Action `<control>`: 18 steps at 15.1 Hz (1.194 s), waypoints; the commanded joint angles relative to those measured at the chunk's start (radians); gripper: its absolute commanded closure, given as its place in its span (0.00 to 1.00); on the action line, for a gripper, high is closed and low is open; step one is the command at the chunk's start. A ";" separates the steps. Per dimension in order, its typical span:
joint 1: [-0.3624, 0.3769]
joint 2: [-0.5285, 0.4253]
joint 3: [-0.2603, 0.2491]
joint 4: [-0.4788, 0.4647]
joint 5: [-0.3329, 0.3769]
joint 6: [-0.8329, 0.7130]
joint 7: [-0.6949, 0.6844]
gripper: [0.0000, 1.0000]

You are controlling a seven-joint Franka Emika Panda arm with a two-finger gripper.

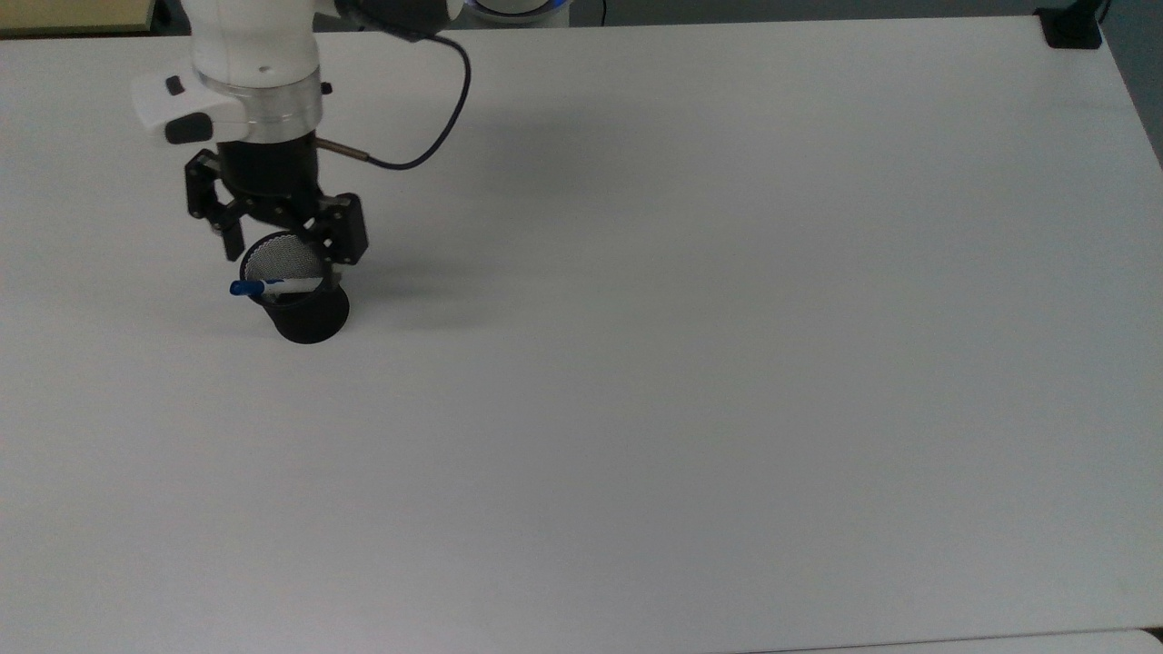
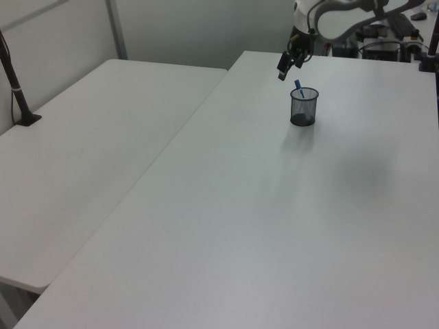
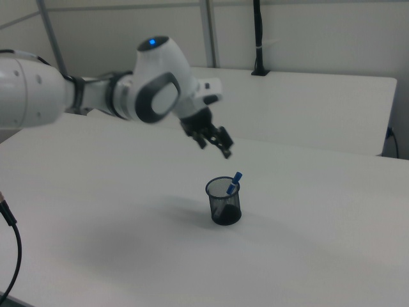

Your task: Insert the marker

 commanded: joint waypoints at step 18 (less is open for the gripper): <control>-0.012 -0.177 0.163 0.097 0.002 -0.631 -0.096 0.00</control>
